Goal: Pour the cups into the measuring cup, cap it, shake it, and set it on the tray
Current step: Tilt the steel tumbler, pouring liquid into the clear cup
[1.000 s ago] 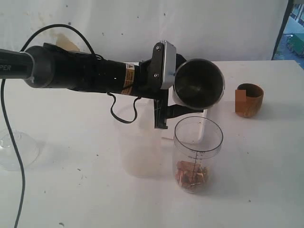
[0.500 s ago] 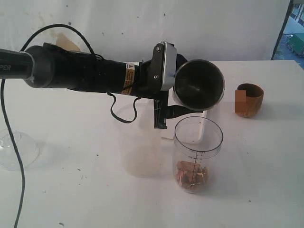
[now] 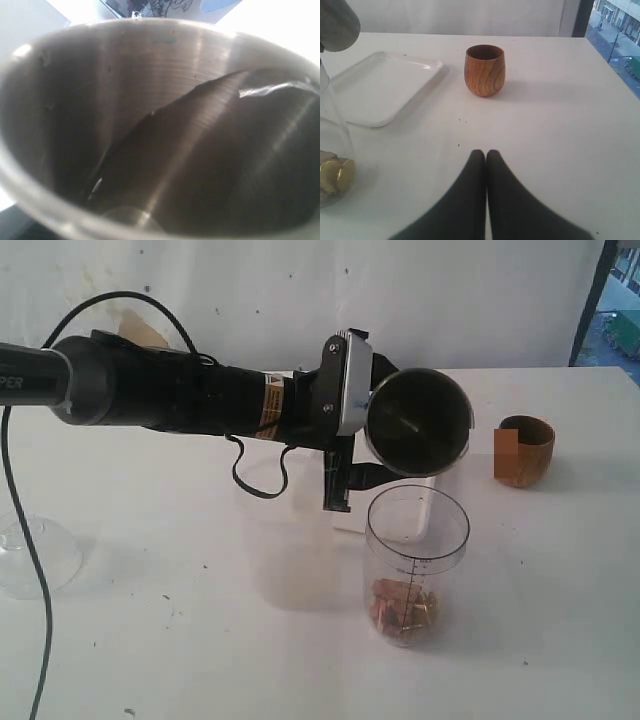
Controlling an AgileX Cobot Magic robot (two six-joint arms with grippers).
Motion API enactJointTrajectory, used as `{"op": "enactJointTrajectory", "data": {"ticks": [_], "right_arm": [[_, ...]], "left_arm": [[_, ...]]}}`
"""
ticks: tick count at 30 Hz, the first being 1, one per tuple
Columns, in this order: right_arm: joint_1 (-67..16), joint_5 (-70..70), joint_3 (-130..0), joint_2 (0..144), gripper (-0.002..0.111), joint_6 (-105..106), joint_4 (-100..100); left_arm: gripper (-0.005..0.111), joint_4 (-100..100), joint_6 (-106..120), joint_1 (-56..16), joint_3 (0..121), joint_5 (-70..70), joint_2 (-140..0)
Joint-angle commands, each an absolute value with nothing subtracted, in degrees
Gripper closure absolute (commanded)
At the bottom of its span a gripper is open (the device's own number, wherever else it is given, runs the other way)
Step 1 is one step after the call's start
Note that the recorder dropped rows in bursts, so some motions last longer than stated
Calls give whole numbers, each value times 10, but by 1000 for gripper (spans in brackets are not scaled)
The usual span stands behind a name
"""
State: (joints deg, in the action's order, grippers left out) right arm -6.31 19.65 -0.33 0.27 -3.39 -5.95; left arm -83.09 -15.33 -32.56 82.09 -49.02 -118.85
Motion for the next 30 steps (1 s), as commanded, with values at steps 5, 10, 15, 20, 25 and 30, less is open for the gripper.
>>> {"op": "enactJointTrajectory", "data": {"ticks": [5,10,15,20,25,30], "right_arm": [[-62,195,0,0,108,-36,-60],[-62,195,0,0,108,-36,-60],[-62,195,0,0,108,-36,-60],[-62,195,0,0,108,-36,-60],[-62,195,0,0,108,-36,-60],[-62,195,0,0,108,-36,-60]], "left_arm": [[107,-812,-132,-327,827,-506,-1173],[107,-812,-130,-327,827,-506,-1173],[107,-812,-128,-327,827,-509,-1173],[107,-812,-102,-327,827,-510,-1173],[107,-812,-100,-327,827,-510,-1173],[107,-812,-67,-327,827,-510,-1173]]}}
